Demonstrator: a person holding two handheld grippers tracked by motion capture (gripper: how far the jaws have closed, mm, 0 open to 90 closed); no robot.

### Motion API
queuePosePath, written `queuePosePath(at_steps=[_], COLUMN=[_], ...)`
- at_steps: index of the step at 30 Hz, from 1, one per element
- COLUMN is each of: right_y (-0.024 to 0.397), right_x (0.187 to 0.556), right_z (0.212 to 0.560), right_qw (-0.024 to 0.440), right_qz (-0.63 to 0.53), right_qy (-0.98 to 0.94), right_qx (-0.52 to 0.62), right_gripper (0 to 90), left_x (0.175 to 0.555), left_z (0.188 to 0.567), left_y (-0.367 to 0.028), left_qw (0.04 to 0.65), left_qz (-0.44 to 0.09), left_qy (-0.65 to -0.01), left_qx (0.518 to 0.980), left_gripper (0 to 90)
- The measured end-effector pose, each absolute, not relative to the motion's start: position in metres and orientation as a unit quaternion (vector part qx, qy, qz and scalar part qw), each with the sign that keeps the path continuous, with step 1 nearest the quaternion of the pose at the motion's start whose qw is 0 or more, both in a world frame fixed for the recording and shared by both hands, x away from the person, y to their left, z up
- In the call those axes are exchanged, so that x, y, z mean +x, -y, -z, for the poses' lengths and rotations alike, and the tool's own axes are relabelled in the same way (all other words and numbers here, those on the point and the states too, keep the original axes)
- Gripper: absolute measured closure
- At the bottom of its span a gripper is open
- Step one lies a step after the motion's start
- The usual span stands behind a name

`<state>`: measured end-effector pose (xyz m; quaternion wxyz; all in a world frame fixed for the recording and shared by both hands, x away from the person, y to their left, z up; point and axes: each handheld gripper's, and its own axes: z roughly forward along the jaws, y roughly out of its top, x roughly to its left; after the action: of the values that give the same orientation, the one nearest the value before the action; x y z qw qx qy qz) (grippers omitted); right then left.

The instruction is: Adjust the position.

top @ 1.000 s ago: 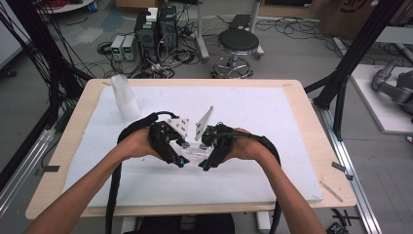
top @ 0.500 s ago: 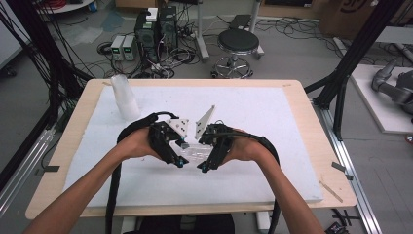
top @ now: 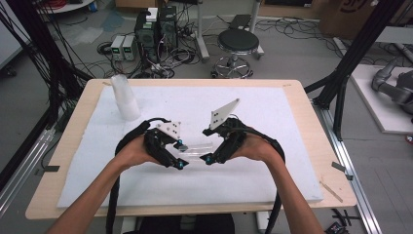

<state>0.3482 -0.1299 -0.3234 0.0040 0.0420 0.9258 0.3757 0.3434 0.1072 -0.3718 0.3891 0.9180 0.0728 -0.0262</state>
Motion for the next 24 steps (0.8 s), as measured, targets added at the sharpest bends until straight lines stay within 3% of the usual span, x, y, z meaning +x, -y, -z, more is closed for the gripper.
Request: queuePosePath(at_steps=[24], right_y=[0.175], right_x=[0.346], right_z=[0.346], right_qw=[0.0], right_qz=[-0.51], right_qy=[-0.855], right_qx=[0.09], right_gripper=[12.8], left_x=[0.337], left_z=[0.401], left_y=[-0.142], left_qw=[0.579], left_qz=[0.011], left_qy=[-0.111], left_qx=[0.808], left_gripper=[42.0])
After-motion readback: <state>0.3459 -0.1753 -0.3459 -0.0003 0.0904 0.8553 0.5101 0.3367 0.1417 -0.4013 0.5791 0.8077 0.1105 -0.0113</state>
